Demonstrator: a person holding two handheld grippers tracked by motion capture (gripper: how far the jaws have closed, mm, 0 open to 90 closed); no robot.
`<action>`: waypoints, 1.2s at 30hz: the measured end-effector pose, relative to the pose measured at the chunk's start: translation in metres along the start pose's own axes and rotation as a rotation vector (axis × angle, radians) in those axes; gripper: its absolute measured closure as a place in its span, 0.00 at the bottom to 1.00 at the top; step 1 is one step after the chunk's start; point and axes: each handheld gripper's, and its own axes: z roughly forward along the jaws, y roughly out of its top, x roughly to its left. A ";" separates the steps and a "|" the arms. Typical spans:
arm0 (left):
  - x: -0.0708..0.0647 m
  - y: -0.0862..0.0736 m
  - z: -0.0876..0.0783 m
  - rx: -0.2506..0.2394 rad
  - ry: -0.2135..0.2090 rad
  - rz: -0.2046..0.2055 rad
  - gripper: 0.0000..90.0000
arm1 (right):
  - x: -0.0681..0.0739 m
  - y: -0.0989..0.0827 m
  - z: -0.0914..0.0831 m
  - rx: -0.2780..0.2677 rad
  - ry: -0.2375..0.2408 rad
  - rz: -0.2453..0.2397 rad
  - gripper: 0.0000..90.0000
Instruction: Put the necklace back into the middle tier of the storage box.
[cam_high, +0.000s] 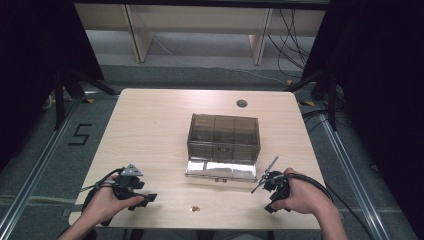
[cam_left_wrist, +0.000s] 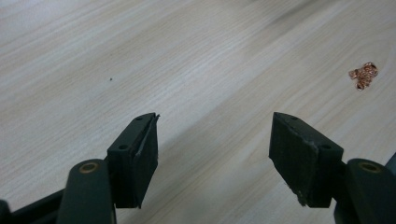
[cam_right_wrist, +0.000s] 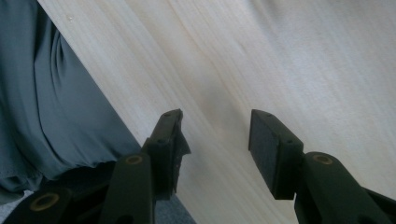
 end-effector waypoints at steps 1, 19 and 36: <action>-0.002 0.001 0.000 0.004 -0.003 0.007 0.36 | -0.001 0.000 -0.002 0.003 -0.004 -0.001 0.60; -0.055 0.036 0.016 0.188 -0.074 0.228 0.47 | -0.001 0.007 -0.020 0.037 -0.005 -0.026 0.57; -0.081 0.057 0.034 0.328 -0.125 0.345 0.57 | 0.002 0.009 -0.023 0.096 -0.028 0.001 0.54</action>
